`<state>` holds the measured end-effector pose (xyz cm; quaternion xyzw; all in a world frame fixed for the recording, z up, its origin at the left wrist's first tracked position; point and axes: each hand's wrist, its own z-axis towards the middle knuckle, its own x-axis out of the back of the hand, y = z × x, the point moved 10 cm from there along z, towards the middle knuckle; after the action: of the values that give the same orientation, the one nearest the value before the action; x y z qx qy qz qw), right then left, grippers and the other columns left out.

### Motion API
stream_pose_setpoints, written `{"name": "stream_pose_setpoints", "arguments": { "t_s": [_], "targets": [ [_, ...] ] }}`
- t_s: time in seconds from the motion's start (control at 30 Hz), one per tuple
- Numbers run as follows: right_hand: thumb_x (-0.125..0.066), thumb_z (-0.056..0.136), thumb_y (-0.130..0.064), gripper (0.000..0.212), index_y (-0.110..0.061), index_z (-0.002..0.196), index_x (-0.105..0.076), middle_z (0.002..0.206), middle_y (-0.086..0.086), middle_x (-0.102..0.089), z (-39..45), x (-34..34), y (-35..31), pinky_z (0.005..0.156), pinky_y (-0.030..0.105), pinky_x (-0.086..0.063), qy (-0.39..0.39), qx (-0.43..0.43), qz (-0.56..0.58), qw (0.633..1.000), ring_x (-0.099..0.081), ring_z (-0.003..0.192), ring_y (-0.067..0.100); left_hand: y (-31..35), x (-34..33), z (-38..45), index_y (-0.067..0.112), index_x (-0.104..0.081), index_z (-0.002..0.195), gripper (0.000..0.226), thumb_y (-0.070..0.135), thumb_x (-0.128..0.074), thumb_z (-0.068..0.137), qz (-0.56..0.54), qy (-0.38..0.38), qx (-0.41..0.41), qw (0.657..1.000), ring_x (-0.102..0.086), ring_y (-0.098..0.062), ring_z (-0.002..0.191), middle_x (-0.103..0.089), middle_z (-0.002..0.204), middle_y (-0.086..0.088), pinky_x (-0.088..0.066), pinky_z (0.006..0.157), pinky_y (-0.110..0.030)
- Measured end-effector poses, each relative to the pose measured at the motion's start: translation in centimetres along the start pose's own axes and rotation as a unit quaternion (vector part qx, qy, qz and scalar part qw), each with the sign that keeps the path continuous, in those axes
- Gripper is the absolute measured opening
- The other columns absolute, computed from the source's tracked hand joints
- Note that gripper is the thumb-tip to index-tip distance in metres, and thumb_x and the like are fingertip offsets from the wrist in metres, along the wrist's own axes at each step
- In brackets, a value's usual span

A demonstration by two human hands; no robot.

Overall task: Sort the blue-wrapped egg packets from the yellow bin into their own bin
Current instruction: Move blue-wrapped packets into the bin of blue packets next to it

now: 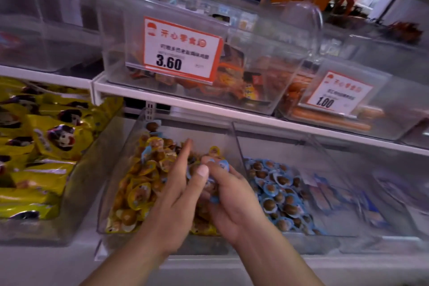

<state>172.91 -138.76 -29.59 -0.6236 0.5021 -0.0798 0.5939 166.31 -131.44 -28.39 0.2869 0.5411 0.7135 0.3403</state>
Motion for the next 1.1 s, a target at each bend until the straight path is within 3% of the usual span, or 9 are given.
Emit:
{"name": "stream_pose_setpoints", "arguments": {
  "t_s": [0.1,0.17,0.3,0.4,0.5,0.67,0.77,0.93,1.1],
  "targets": [
    [-0.063,0.095,-0.007,0.003,-0.005,0.095,-0.065,0.075,0.009,-0.067,0.3,2.9,-5.1,0.041,0.022,-0.039,0.039,0.099,-0.012,0.994,-0.057,0.056,0.013,-0.3,1.7,1.0,0.053,-0.054,0.128,0.039,0.058,-0.056,0.089,0.018,0.060,-0.012,0.998,-0.047,0.018,0.120,-0.053,0.127,0.040,-0.038,0.090,0.000],
    [-0.063,0.095,-0.008,0.010,-0.007,0.086,-0.065,0.072,0.008,-0.068,0.4,6.3,-9.1,0.044,0.024,-0.043,0.092,0.184,-0.022,0.978,-0.061,0.057,0.015,-0.1,2.3,1.3,0.058,-0.059,0.107,0.024,0.038,-0.059,0.094,0.134,0.069,-0.035,0.988,-0.057,0.013,0.102,-0.060,0.109,0.036,-0.048,0.079,-0.012],
    [-0.054,0.101,-0.032,0.039,0.005,0.111,-0.064,0.105,0.030,-0.069,2.5,14.1,-11.6,0.082,0.054,-0.056,0.211,0.135,-0.126,0.960,-0.066,0.093,0.046,-0.8,1.6,1.2,0.054,-0.058,0.105,0.025,0.033,-0.057,0.092,0.305,0.017,-0.048,0.951,-0.054,0.008,0.102,-0.054,0.114,0.030,-0.047,0.085,-0.025],
    [-0.037,0.107,-0.034,0.047,0.003,0.127,-0.057,0.133,0.031,-0.057,3.5,18.2,-11.7,0.100,0.046,-0.043,0.288,0.120,-0.411,0.856,-0.055,0.119,0.046,-1.9,0.8,1.2,0.048,-0.060,0.115,0.025,0.034,-0.057,0.094,0.335,-0.033,-0.024,0.941,-0.049,0.005,0.113,-0.047,0.119,0.034,-0.040,0.083,-0.014],
    [-0.044,0.104,-0.028,0.032,-0.010,0.117,-0.067,0.117,0.017,-0.070,2.5,17.9,-13.3,0.089,0.036,-0.046,0.324,0.227,-0.492,0.775,-0.063,0.113,0.034,-1.7,0.7,1.2,0.043,-0.063,0.118,0.029,0.027,-0.056,0.095,0.361,-0.050,-0.029,0.931,-0.048,0.001,0.116,-0.050,0.122,0.028,-0.042,0.094,-0.020],
    [-0.051,0.090,-0.014,0.023,-0.026,0.096,-0.070,0.094,-0.011,-0.074,-0.4,9.1,-14.2,0.066,0.007,-0.045,0.201,0.394,-0.485,0.754,-0.064,0.076,0.001,-0.5,2.5,1.2,0.028,-0.073,0.107,0.029,0.013,-0.067,0.082,0.509,-0.038,-0.068,0.857,-0.058,-0.021,0.113,-0.066,0.114,0.008,-0.038,0.109,-0.043],
    [-0.056,0.089,-0.003,0.025,-0.015,0.103,-0.073,0.101,-0.001,-0.072,-1.0,2.0,-10.7,0.081,0.018,-0.049,0.065,0.433,-0.587,0.681,-0.064,0.090,0.009,-0.8,3.4,1.0,0.025,-0.077,0.098,0.023,0.021,-0.067,0.078,0.564,-0.026,-0.074,0.822,-0.067,-0.023,0.104,-0.072,0.105,0.004,-0.036,0.113,-0.046],
    [-0.051,0.091,-0.013,0.052,-0.022,0.142,-0.050,0.138,0.005,-0.054,3.1,-2.0,-1.3,0.099,0.043,-0.050,-0.084,0.255,-0.742,0.615,-0.056,0.121,0.030,-1.7,4.2,1.0,0.028,-0.077,0.101,0.030,0.036,-0.056,0.081,0.606,-0.026,-0.057,0.793,-0.066,-0.028,0.107,-0.071,0.109,0.001,-0.030,0.116,-0.044],
    [-0.055,0.089,-0.040,0.076,-0.032,0.157,-0.022,0.160,0.002,-0.029,7.8,-0.4,1.9,0.118,0.043,-0.026,-0.088,0.128,-0.824,0.544,-0.034,0.144,0.028,-1.7,4.2,0.8,0.027,-0.073,0.109,0.029,0.038,-0.067,0.082,0.596,-0.015,-0.092,0.798,-0.063,-0.020,0.113,-0.069,0.116,0.007,-0.022,0.119,-0.042]
  ]
}}
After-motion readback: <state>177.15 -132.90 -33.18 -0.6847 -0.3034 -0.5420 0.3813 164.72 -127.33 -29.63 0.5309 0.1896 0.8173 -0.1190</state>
